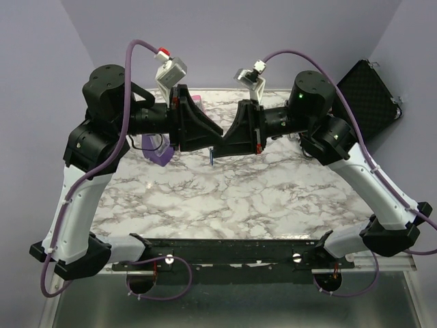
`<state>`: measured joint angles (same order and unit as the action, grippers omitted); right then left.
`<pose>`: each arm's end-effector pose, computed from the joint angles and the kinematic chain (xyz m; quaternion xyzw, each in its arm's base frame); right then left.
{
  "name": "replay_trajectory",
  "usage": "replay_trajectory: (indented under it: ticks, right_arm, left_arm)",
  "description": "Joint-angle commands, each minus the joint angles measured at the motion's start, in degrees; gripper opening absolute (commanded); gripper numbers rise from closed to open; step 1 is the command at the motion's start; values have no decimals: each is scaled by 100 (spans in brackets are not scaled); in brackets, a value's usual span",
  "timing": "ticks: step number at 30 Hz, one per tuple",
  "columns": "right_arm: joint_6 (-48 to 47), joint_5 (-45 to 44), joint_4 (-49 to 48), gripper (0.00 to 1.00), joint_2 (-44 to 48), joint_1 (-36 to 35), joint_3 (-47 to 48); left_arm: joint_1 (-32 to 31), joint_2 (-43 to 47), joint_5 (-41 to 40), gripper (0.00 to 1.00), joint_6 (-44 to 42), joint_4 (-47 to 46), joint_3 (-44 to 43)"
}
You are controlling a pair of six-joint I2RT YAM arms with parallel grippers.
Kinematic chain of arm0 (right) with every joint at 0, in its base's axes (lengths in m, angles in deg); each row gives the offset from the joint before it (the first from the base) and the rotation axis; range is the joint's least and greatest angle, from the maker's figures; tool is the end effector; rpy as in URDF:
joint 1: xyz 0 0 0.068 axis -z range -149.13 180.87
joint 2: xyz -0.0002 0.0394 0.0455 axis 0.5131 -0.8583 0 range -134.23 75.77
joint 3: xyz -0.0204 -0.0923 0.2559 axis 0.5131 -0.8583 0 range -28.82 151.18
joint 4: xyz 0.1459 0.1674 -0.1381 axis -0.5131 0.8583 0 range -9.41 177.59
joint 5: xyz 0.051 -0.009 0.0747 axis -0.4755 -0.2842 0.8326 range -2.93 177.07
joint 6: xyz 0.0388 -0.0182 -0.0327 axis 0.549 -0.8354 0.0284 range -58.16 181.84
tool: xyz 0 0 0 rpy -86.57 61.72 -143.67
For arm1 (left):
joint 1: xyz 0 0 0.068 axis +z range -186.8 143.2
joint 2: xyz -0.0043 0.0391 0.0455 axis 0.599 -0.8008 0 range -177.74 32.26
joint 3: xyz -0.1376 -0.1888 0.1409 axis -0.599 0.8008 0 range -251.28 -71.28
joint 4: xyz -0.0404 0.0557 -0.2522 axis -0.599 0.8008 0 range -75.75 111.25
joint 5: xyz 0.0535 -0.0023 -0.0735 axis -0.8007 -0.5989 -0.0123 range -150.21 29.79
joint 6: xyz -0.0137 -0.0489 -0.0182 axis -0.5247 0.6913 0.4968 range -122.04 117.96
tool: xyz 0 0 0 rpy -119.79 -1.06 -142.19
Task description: Remove the keys from the keyring
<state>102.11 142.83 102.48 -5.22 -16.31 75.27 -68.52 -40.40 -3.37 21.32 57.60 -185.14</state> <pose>0.1649 0.2214 0.5276 -0.3708 0.5972 0.6729 0.2303 0.1370 -0.1197 0.5686 0.3755 0.6077 -0.5861 0.3825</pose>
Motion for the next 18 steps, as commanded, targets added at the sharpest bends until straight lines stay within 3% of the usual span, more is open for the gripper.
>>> replay_trajectory:
  ticks: [1,8,18]
  right_arm:
    - [-98,-505,-299,1,-75,-72,-21]
    - [-11,-602,-510,1,-22,-64,-3]
    - [376,-919,-1388,1,4,-64,-126]
  left_arm:
    - [368,94,-375,51,520,-467,127]
    - [808,726,-560,73,1021,-1205,698]
    - [1081,1843,-1245,77,2936,-3972,2709]
